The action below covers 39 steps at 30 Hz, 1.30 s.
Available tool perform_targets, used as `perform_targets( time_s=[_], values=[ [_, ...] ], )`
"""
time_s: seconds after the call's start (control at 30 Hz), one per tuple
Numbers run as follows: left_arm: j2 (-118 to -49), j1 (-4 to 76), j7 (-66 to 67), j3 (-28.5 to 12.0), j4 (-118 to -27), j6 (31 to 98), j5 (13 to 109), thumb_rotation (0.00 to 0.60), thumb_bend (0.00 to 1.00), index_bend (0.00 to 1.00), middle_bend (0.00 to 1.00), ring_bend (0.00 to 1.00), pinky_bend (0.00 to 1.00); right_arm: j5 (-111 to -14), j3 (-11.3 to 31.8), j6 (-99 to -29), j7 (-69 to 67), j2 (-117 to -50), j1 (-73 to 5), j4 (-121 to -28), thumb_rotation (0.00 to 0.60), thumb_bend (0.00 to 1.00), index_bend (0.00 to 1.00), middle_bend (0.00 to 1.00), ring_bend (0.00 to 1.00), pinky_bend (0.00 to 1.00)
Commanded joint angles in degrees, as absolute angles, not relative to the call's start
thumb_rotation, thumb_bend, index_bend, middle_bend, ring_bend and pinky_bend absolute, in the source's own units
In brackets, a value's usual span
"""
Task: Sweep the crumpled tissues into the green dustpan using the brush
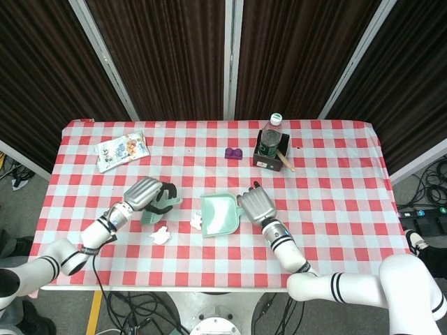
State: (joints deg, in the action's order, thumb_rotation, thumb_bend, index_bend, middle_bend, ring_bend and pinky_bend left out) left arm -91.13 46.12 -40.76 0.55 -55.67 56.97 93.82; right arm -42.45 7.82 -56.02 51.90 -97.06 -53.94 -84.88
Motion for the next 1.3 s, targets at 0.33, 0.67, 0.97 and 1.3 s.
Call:
perform_targets(
  time_s=[0.33,0.67,0.97,1.3],
  values=[
    [-84.08,42.20,-32.82,-0.87,-68.58,61.74,89.30,0.600,0.51,0.56,0.56,0.65,0.91,-45.09,7.25,-53.41,49.32,-97.85,-55.54,-82.03,0.600,0.41,0.64,0.56,0.37,0.20],
    [-82.02,34.32,-15.80,-1.32,-83.37,63.85,78.38,0.600,0.51,0.55,0.56,0.65,0.91,-47.42,6.32,-51.43,47.41,-96.15,-56.29,-81.55,0.600,0.41,0.64,0.56,0.37,0.20],
    [-88.41,32.85,-5.44,-4.07,-86.17,65.84,74.12,0.600,0.52,0.55,0.56,0.65,0.91,-47.97,5.64,-51.30,46.37,-95.60,-56.28,-81.46,0.600,0.41,0.64,0.56,0.38,0.20],
    [-96.17,34.33,-2.52,-8.22,-80.68,65.02,71.93,0.600,0.52,0.55,0.56,0.65,0.91,-48.39,5.13,-51.79,45.97,-94.95,-56.17,-82.29,0.600,0.41,0.65,0.57,0.38,0.20]
  ],
)
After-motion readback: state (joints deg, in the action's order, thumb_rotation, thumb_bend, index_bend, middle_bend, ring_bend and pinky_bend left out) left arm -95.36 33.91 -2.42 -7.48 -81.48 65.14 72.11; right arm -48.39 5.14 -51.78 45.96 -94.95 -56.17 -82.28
